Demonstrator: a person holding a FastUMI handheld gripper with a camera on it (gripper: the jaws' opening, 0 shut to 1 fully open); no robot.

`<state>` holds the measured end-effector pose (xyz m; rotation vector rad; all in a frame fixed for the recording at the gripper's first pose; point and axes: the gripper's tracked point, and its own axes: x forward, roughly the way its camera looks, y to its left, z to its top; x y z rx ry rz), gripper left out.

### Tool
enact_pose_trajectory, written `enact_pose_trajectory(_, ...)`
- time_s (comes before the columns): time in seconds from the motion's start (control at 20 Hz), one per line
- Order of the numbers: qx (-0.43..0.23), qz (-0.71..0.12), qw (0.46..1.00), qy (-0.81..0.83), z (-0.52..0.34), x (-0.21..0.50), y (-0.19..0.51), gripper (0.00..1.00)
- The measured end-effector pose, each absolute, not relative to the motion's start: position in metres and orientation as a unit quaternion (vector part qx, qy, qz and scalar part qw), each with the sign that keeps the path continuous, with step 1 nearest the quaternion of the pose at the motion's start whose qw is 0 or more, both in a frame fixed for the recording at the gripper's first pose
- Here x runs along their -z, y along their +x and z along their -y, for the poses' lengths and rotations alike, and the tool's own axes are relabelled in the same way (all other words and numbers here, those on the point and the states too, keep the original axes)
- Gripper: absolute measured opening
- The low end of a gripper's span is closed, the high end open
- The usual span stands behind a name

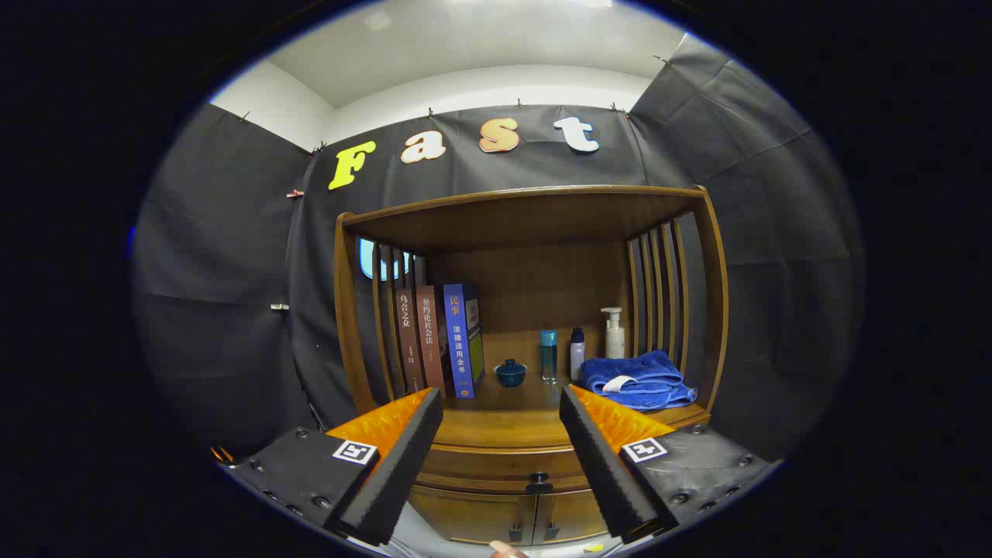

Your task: Pull open the drawer, take out the items inside it, and place them on the countertop above the cabinet.

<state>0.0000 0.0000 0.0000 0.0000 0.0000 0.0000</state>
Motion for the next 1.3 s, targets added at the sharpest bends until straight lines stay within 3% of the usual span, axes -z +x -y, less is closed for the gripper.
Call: enact_pose_trajectory(1.3,-0.004,0.011,0.999,-0.031,-0.005,-0.017,-0.002,0.99)
